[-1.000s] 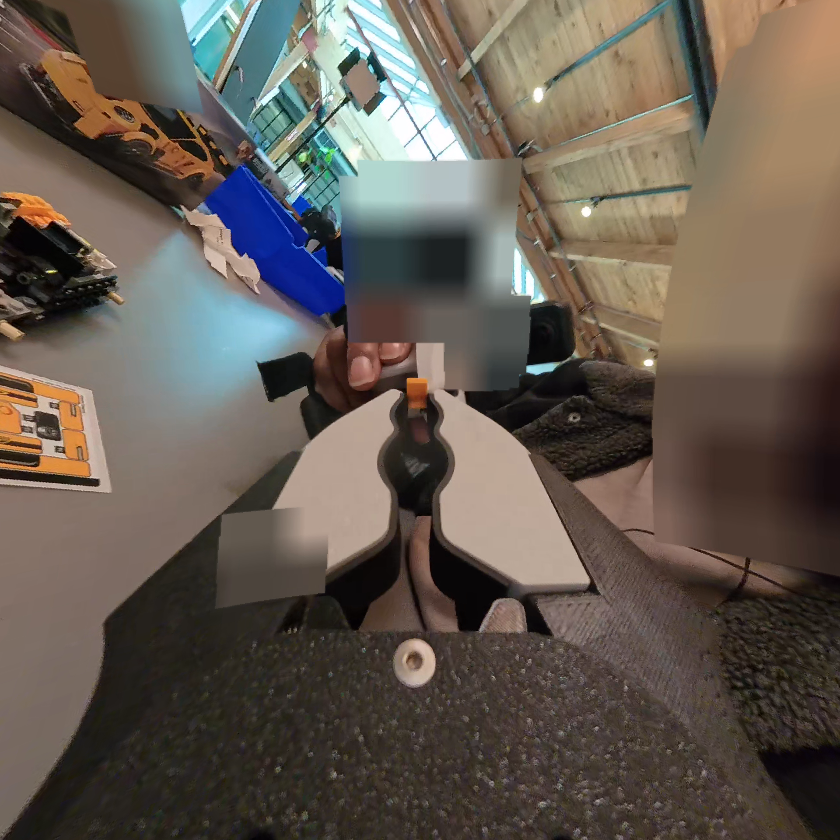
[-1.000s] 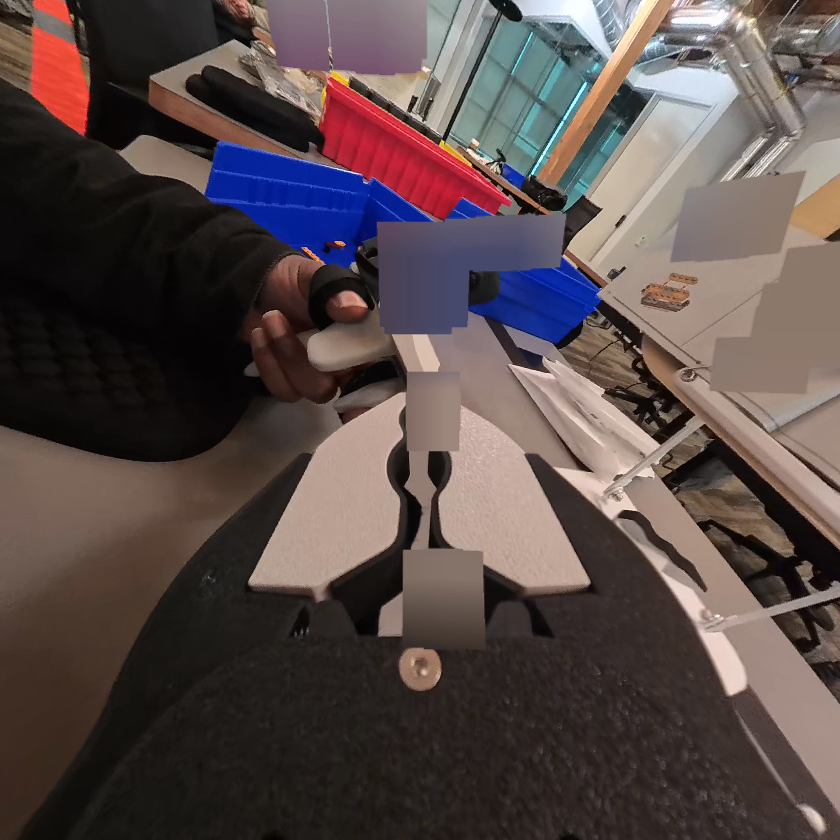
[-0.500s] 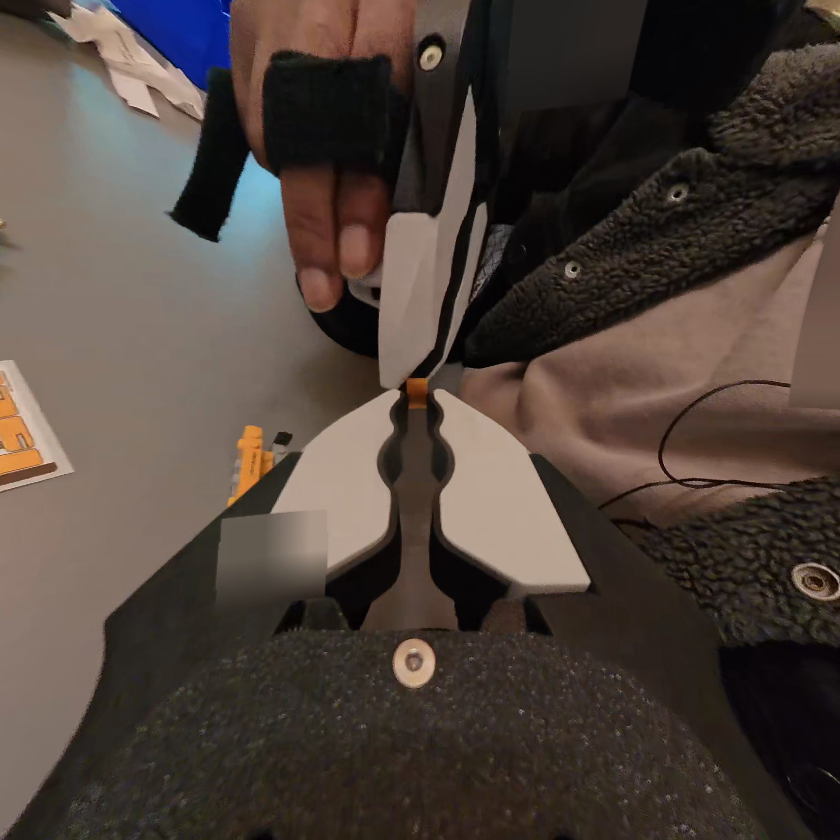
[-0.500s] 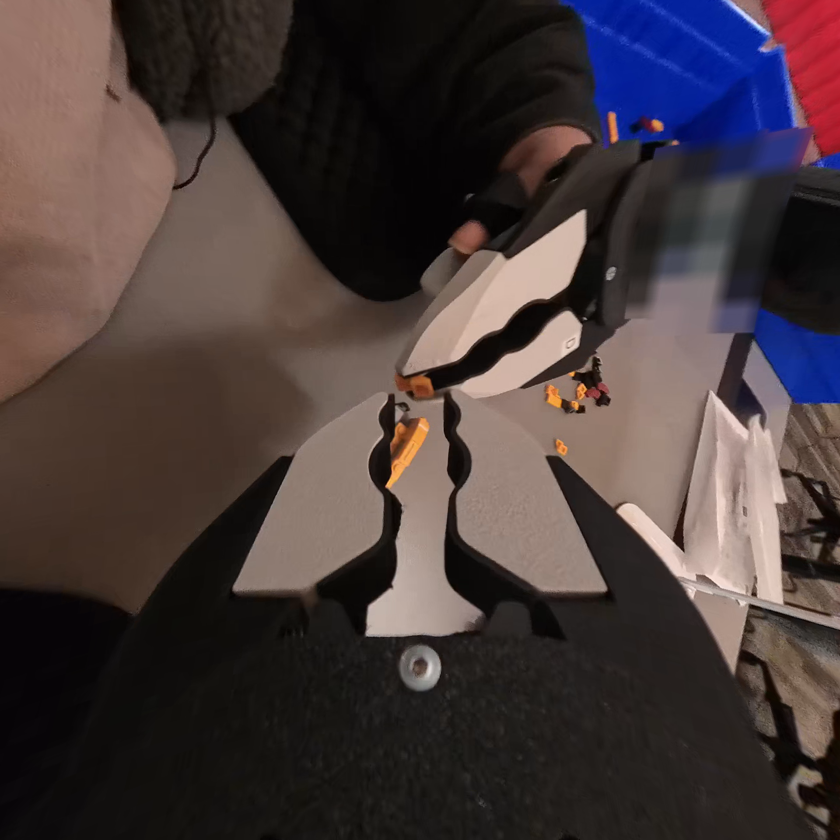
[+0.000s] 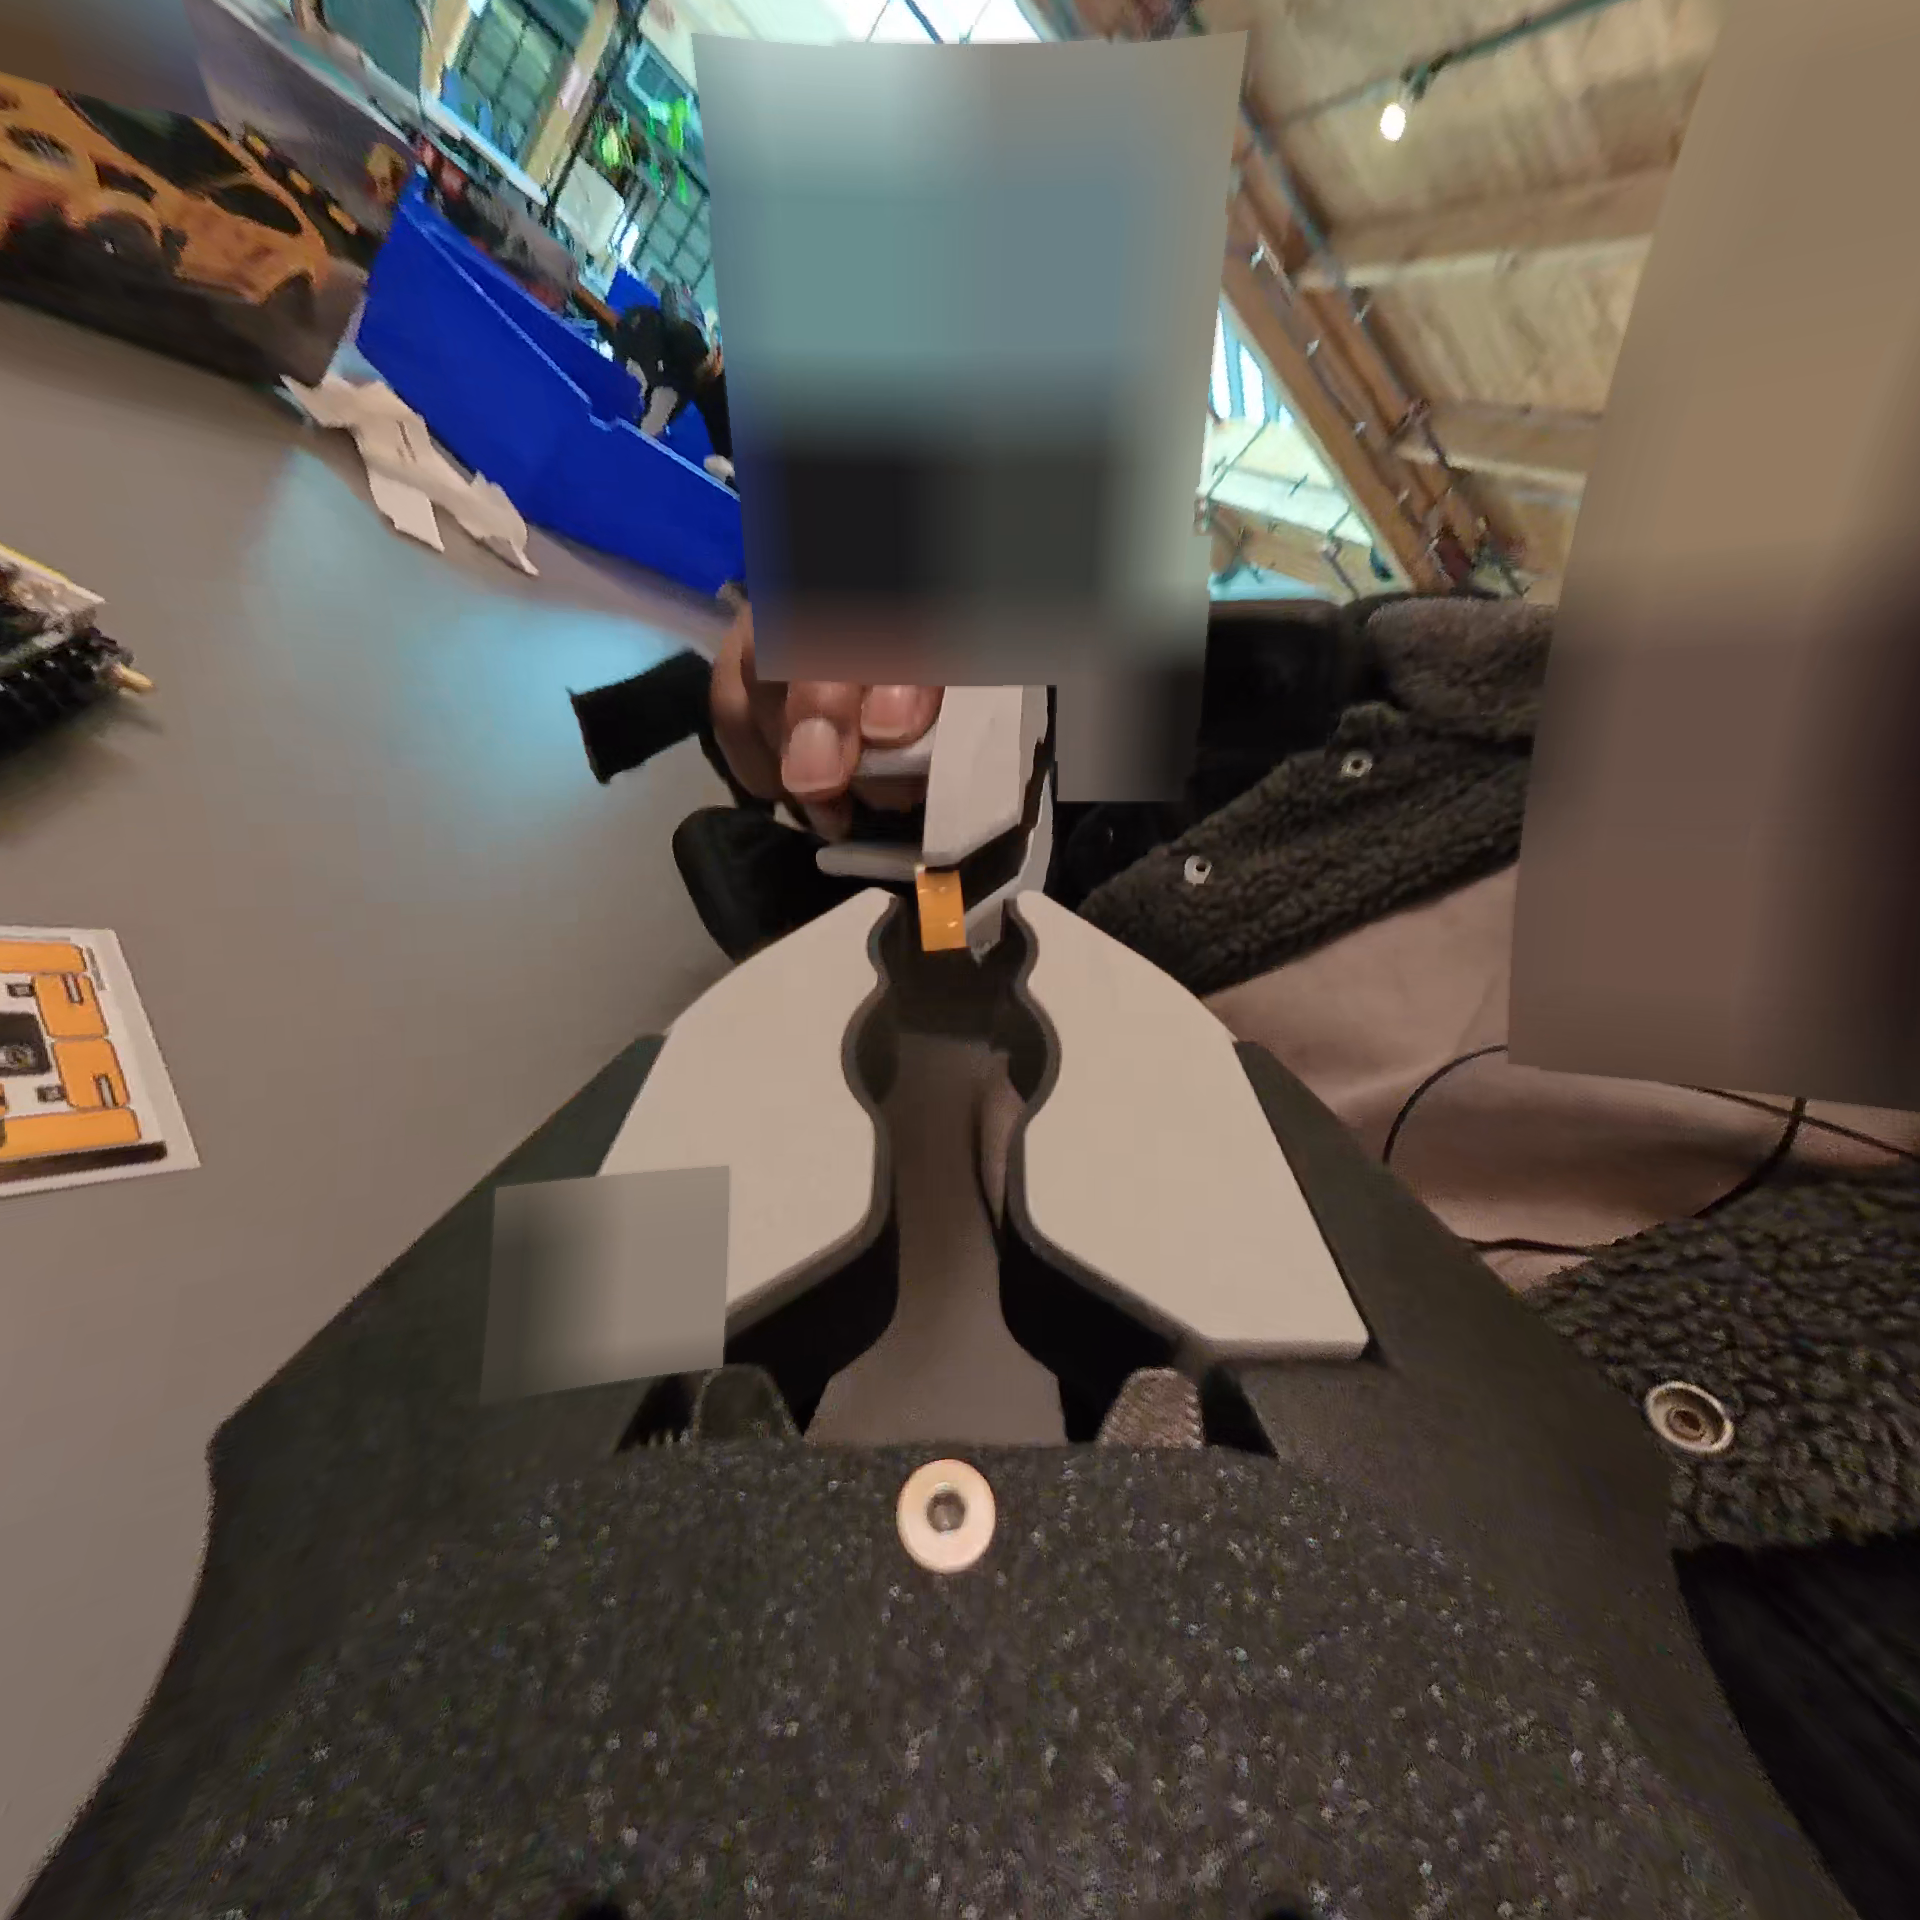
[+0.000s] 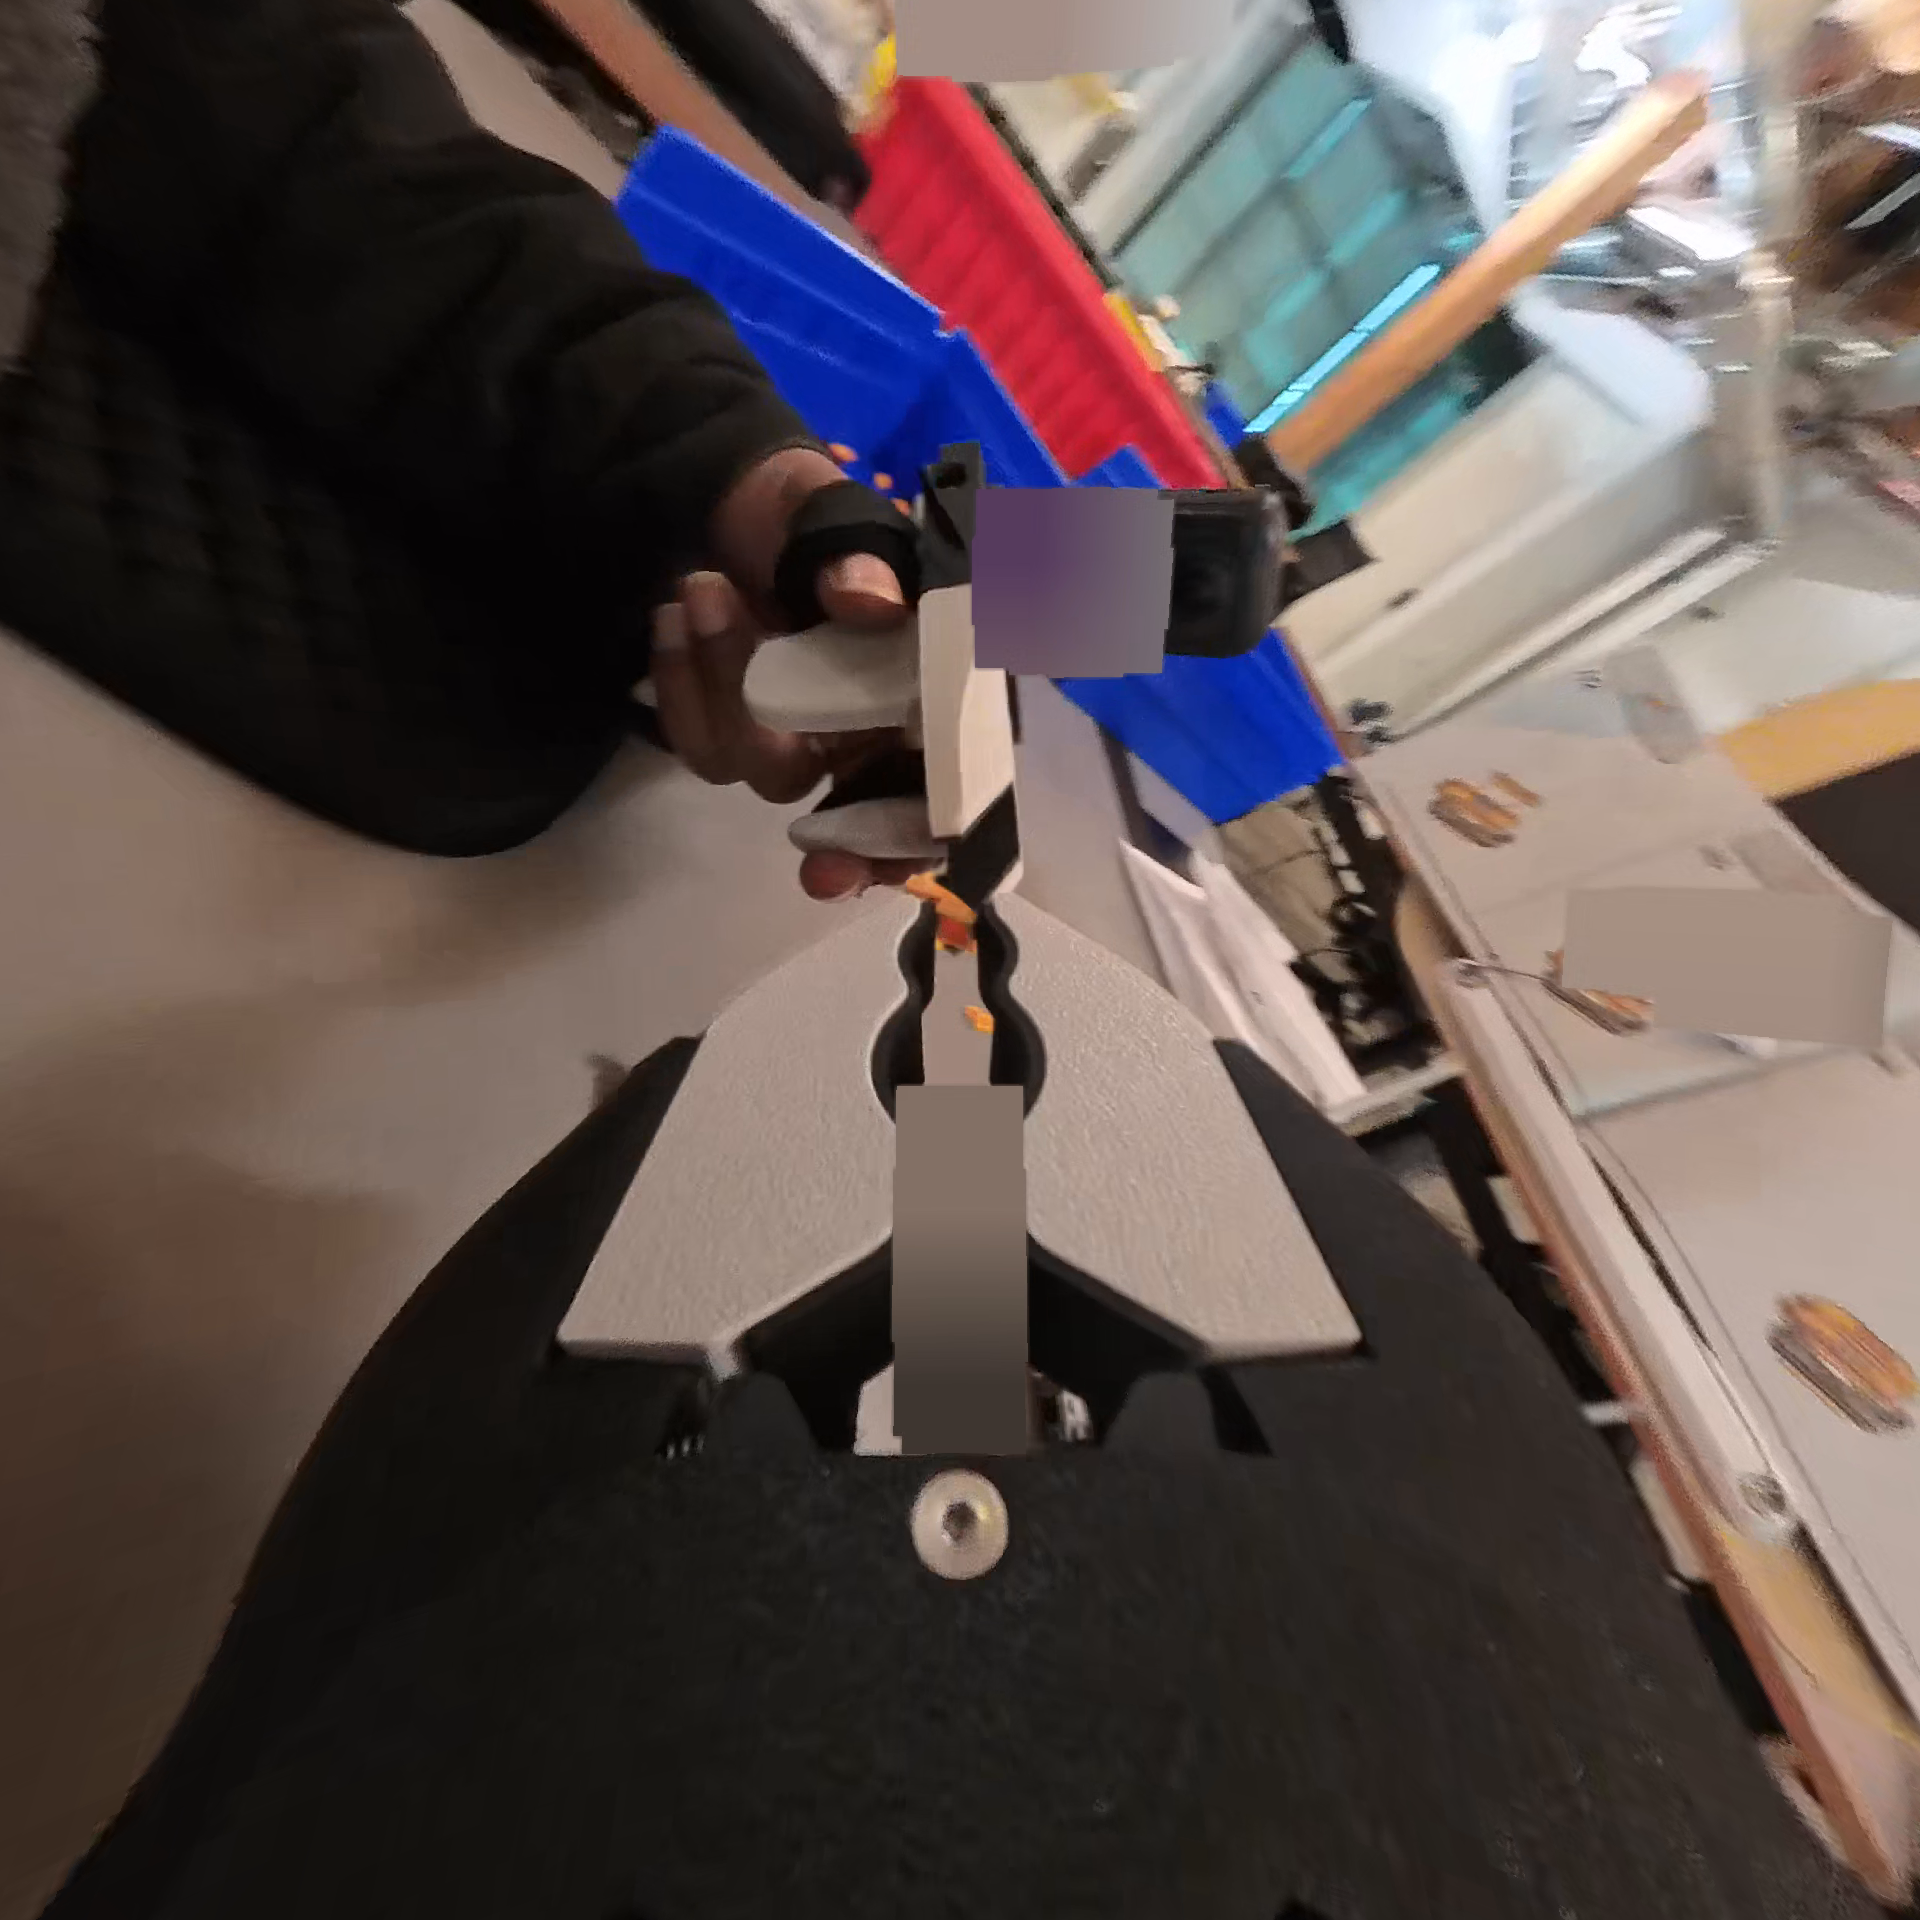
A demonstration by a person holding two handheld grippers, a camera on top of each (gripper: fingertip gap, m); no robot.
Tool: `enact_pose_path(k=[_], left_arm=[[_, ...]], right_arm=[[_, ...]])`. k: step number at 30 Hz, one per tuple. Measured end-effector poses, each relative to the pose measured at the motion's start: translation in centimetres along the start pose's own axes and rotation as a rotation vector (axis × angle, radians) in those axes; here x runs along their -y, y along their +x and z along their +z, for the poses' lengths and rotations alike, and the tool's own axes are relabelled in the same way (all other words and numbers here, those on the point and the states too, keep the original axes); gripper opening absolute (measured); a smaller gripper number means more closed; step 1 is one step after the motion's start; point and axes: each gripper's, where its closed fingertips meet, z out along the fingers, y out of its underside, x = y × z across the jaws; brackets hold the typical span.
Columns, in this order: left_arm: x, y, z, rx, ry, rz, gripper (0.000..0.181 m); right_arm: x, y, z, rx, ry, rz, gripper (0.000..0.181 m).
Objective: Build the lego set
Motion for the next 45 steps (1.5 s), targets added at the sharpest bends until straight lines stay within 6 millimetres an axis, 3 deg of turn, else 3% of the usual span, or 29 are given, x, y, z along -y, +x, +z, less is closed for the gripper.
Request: enact_pose_path(k=[5,10,13,18,20,24,30,37,40,45], left_arm=[[0.2,-0.1,0.3,0.016,0.014,0.008,0.014],[0.2,-0.3,0.2,0.047,0.012,0.035,0.008],[-0.3,-1.0,0.1,0.136,-0.05,0.125,0.007],[-2.4,-3.0,0.2,0.384,-0.286,0.416,0.008],[-3.1,-3.4,0.4,0.439,-0.355,0.483,0.008],[-4.2,-4.3,0.5,0.509,-0.459,0.556,0.007],[-5.0,-4.7,0.4,0.531,-0.514,0.572,0.007],[-4.6,-5.0,0.3,0.53,-0.473,0.557,0.007],[-4.4,-6.5,-1.0,0.598,-0.484,0.575,0.027],[-7.2,-8.9,-1.8,0.607,-0.597,0.512,0.037]], right_arm=[[0.2,0.9,0.0,-0.169,0.005,-0.032,0.007],[0.2,1.0,0.1,-0.202,-0.003,-0.07,0.007],[-0.6,0.4,0.2,-0.119,-0.018,0.002,0.008],[-2.3,-0.8,-0.5,0.247,-0.116,0.31,0.013],[-2.8,-1.7,-0.8,0.388,-0.187,0.345,0.015],[-3.8,-3.1,-0.4,0.491,-0.301,0.299,0.014],[-4.8,-4.5,0.2,0.541,-0.359,0.287,0.009],[-5.1,-4.1,0.4,0.494,-0.32,0.37,0.008],[-6.8,-3.4,0.0,0.444,-0.329,0.441,0.008],[-8.1,-4.7,-0.2,0.448,-0.343,0.544,0.008]])
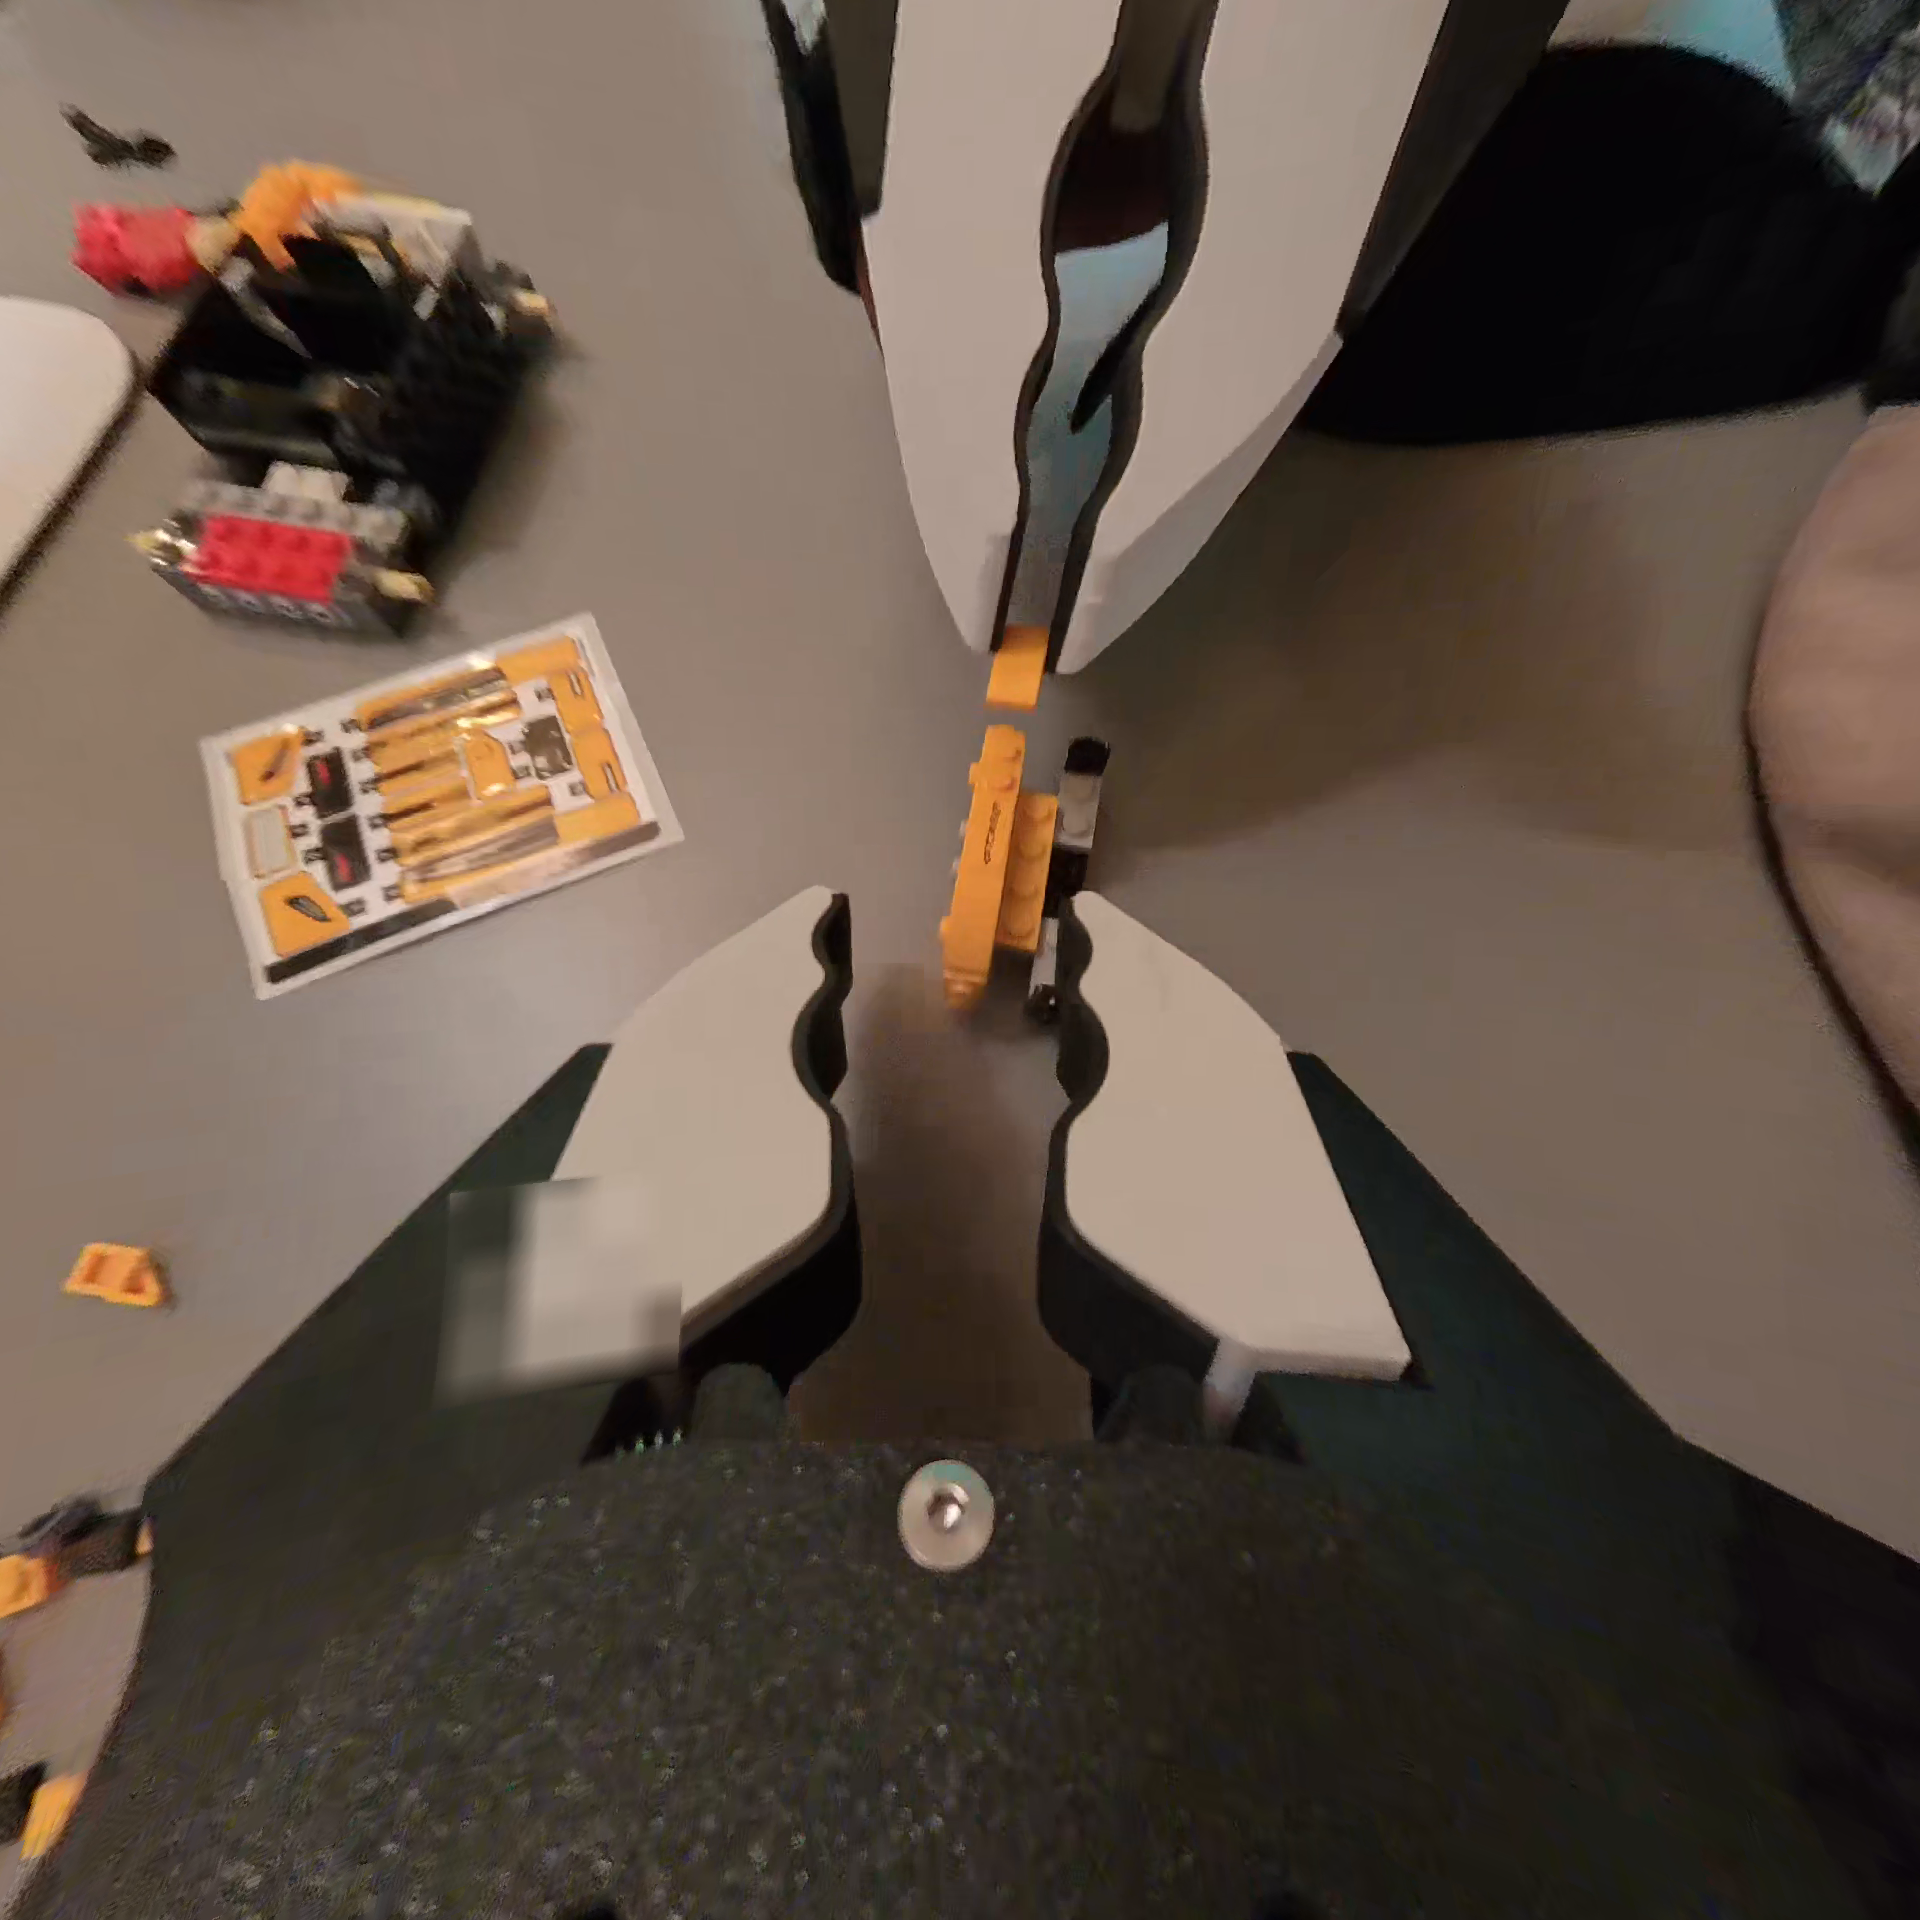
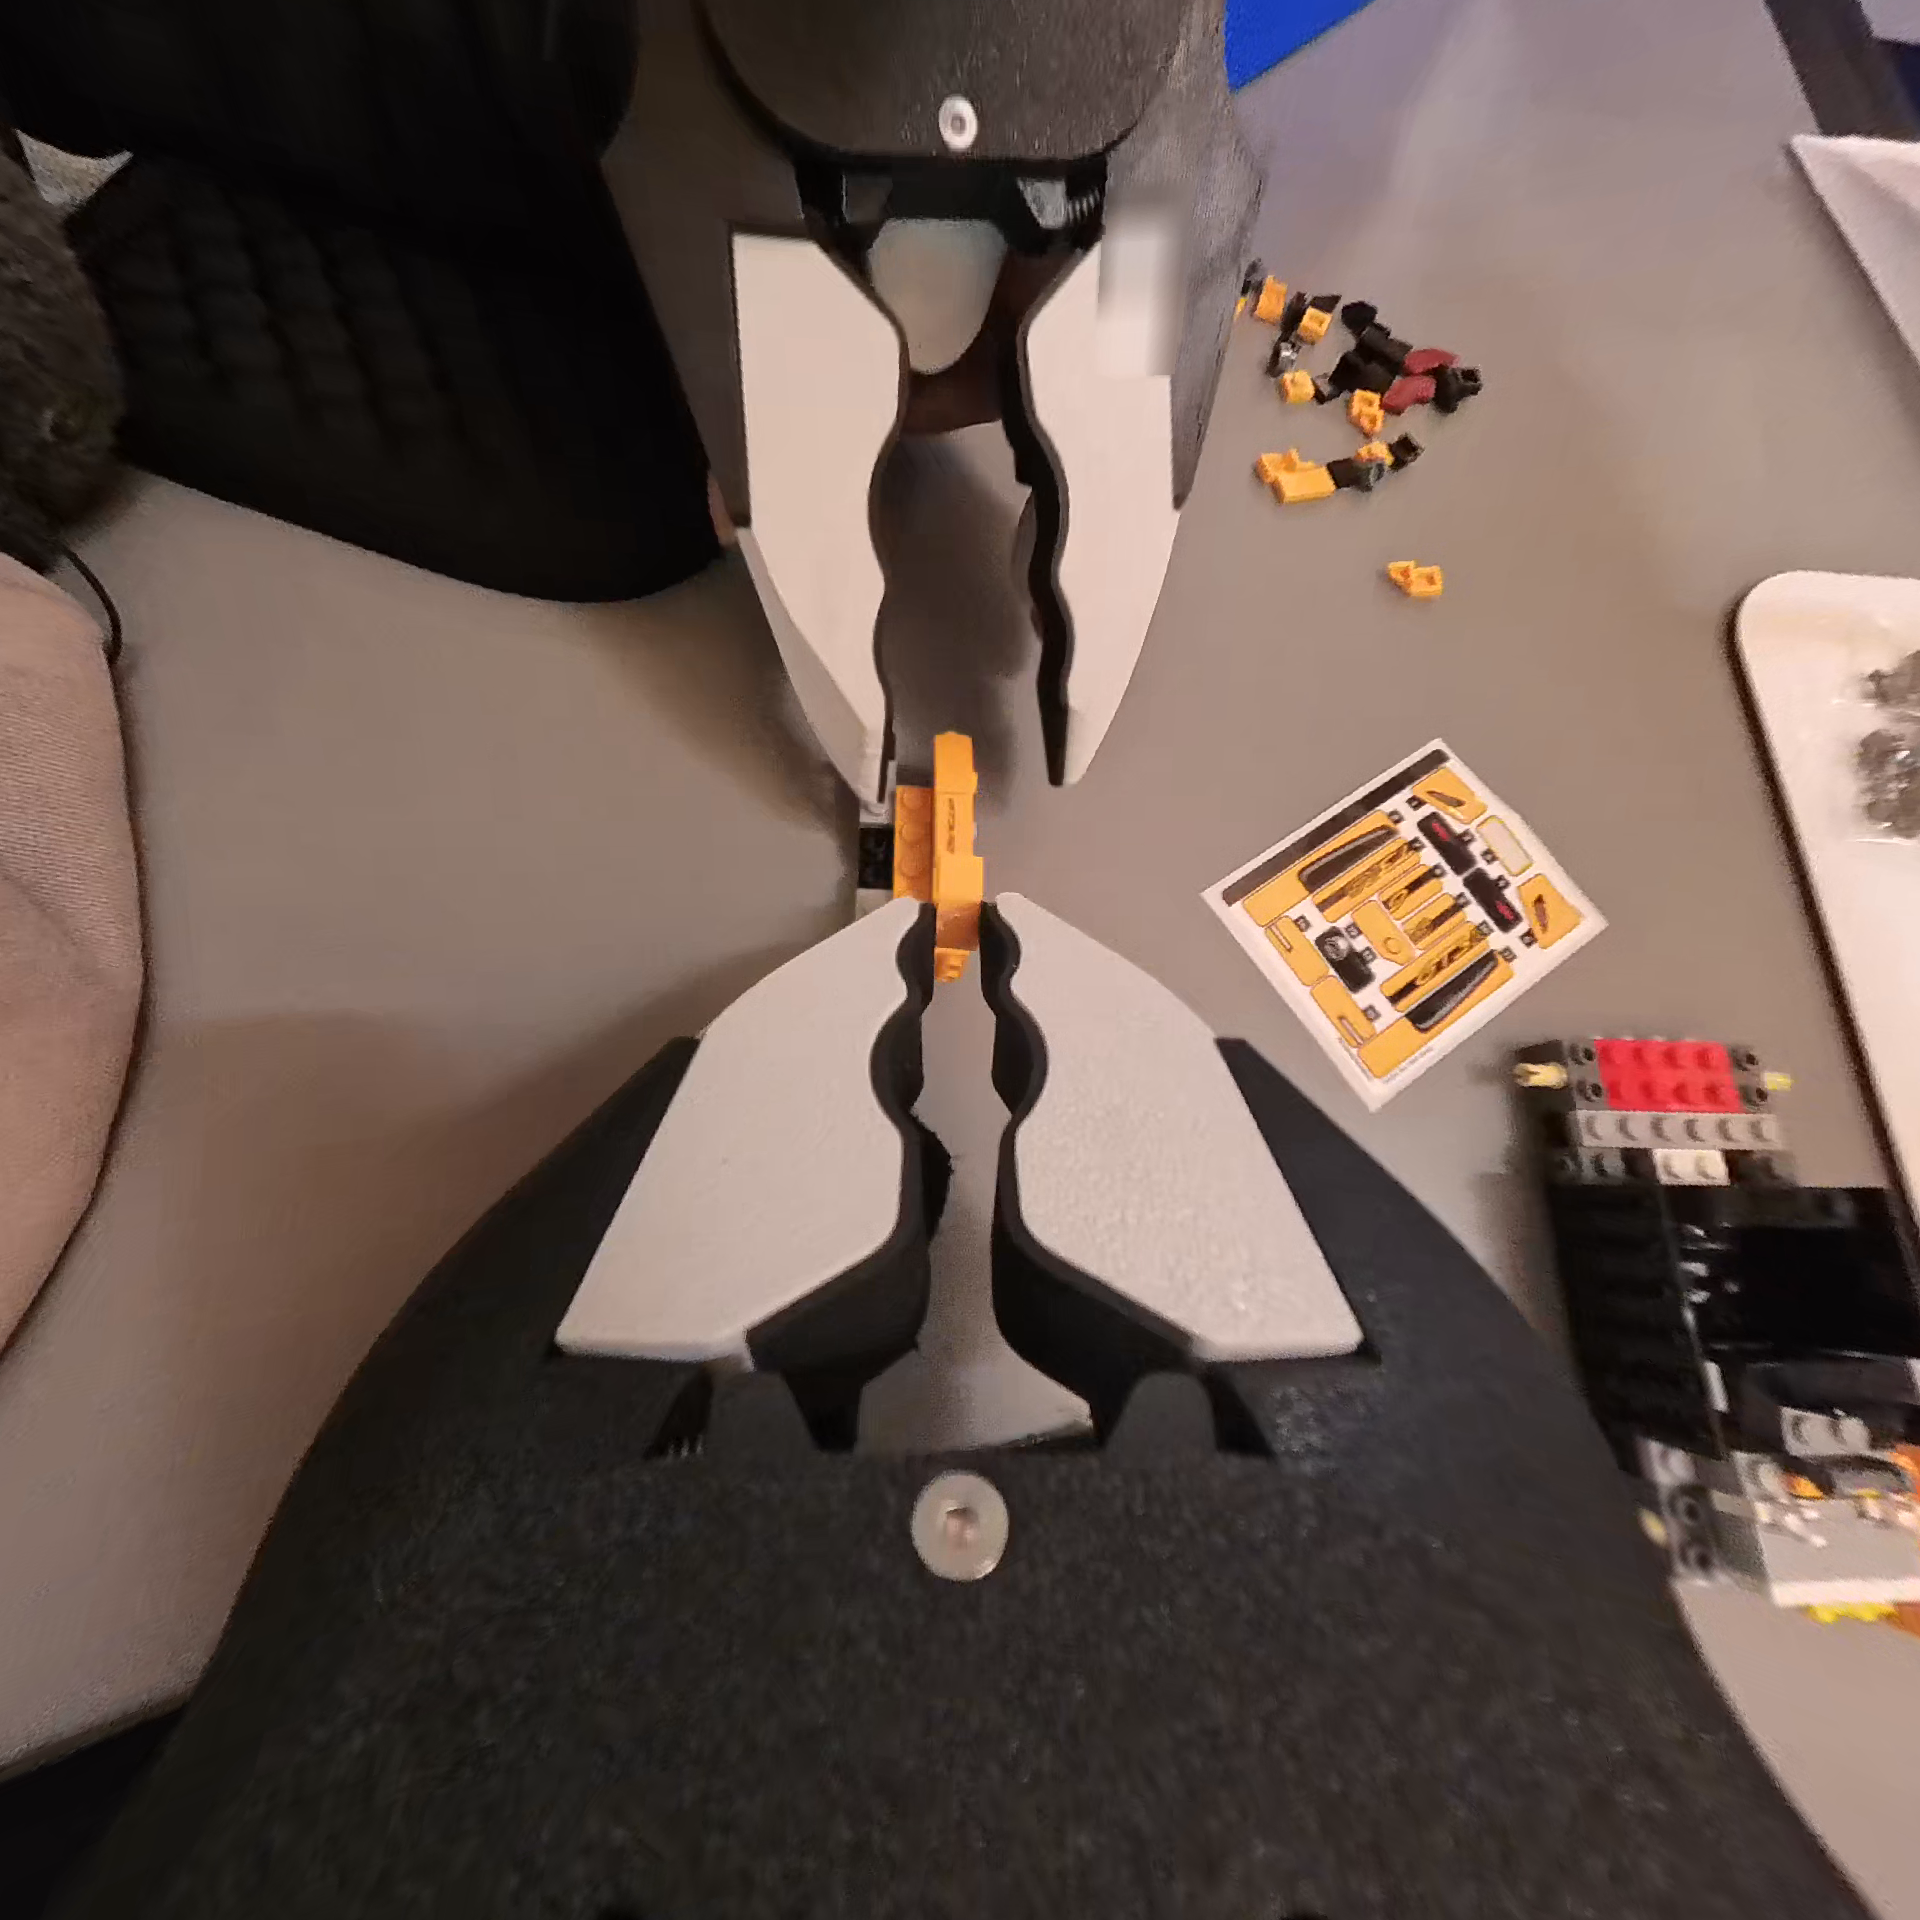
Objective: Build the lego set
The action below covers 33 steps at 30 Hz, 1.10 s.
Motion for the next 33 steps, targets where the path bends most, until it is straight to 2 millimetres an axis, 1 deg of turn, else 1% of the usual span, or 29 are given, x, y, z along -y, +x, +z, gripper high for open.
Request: enact_pose_path(k=[2,5,18,33], left_arm=[[-0.2,0.3,0.5,-0.023,-0.002,-0.007,0.033],[-0.1,0.5,0.6,-0.043,0.008,-0.021,0.019],[-0.1,0.8,0.7,-0.059,0.015,-0.027,0.018],[-0.1,1.0,0.7,-0.064,0.011,-0.022,0.018]], right_arm=[[-0.3,-0.1,0.4,0.007,-0.015,0.009,0.008],[-0.7,-0.2,0.9,0.022,-0.028,0.012,0.008],[-1.2,0.2,1.3,0.036,-0.063,-0.007,0.008],[-1.5,-0.1,1.6,0.06,-0.122,-0.038,0.009]])
